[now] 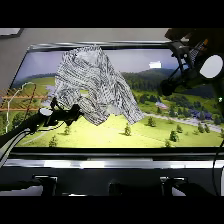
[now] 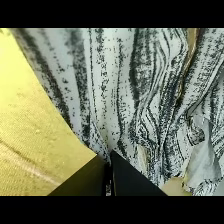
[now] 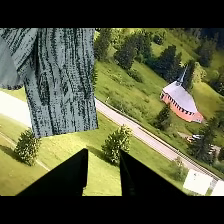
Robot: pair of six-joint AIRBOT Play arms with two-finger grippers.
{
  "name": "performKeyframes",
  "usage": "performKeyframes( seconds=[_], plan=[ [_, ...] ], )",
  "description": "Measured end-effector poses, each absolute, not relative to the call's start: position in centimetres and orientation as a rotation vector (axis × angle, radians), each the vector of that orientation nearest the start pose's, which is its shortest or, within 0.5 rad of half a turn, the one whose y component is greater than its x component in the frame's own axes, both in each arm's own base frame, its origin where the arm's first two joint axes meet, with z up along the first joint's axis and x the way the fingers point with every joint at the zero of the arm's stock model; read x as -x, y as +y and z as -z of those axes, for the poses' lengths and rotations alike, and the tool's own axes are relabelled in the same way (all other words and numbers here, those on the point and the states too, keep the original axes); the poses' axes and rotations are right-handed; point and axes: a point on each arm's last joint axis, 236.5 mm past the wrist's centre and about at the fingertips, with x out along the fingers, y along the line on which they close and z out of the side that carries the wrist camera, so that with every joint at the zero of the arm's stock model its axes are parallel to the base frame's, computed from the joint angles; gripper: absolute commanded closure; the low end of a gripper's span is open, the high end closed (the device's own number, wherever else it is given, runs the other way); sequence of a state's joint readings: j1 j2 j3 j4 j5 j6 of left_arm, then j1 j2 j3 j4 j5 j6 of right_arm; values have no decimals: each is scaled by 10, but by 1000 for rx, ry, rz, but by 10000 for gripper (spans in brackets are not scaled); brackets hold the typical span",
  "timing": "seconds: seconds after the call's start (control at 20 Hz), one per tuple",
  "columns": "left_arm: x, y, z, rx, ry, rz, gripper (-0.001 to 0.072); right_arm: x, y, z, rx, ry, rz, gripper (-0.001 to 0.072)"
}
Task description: Fold the clothes and pants, and hang the long-sleeved shirts on hangers.
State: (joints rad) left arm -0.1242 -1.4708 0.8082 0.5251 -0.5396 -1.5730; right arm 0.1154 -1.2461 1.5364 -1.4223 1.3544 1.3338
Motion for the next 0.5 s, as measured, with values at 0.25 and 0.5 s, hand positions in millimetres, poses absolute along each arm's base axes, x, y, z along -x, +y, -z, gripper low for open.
performKeyframes(
  seconds=[0.25, 0.5],
  plan=[
    [-412, -161, 85, 1036, 1147, 49, 673, -412, 19, -135, 169, 1062, -66, 196],
    [-410, -165, 77, 1039, 1150, 71, 673, -403, -27, -43, -284, 1209, 89, 12]
  ],
)
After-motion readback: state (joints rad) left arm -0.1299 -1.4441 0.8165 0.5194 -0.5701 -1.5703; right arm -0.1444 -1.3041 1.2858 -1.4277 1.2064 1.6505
